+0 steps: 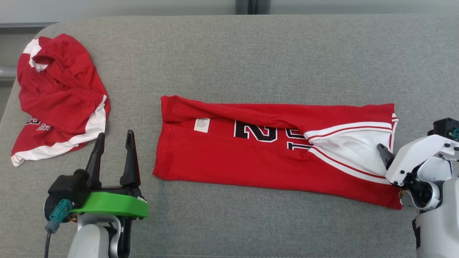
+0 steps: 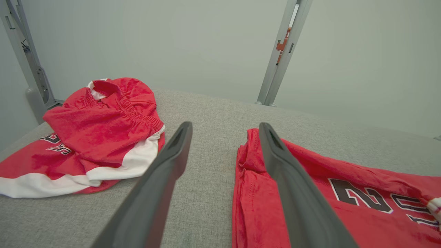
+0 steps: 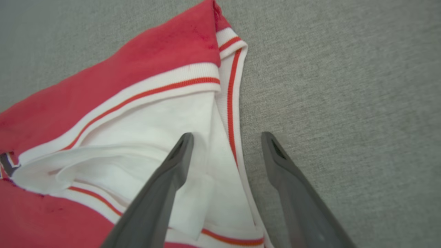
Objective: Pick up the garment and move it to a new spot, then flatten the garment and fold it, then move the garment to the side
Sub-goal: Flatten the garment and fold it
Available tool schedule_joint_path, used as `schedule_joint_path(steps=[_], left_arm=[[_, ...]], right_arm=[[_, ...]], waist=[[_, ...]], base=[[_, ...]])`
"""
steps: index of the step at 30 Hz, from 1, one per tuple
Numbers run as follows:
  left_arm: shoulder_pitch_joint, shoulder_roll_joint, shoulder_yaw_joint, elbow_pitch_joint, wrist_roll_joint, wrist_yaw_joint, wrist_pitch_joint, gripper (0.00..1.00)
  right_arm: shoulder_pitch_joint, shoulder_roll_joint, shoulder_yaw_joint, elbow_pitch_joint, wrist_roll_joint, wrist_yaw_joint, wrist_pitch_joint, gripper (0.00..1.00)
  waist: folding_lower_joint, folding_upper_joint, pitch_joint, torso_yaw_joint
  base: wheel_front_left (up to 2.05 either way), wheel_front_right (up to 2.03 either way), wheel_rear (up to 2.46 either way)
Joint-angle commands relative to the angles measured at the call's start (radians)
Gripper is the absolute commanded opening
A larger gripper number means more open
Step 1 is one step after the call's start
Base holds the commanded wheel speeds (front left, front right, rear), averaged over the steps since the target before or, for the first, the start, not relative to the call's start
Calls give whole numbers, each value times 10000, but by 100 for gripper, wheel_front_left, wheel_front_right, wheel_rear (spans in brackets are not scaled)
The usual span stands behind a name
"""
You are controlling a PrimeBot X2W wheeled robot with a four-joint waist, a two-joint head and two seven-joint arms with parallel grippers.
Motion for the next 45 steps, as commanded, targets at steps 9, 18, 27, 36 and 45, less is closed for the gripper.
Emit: schedule_joint_path(steps=[9,18,27,36,45], left_arm=[[-355,-5,-16,225,33,-58,-30,100],[-167,-3,22,320,-56,-71,-31,100],[-34,0,-53,363,-84,-82,-31,100],[-11,1,-173,449,-86,-88,-31,100],[-21,2,-253,449,-284,-89,-31,100]], right_arm=[[-465,92,524,1443,149,10,25,100],[-524,-175,569,1422,-497,-7,-209,0],[-327,-1327,-1298,-68,-1368,-7,112,0],[48,-1752,-1199,-1669,-1899,-4,1103,0],[247,-1106,2006,-2749,-1099,2,1868,0]], waist=[[0,0,161,150],[0,0,102,66],[0,0,-65,-116],[0,0,-191,-251],[0,0,-260,-245]], base=[[0,0,0],[0,0,0],[0,0,0],[0,0,0],[0,0,0]])
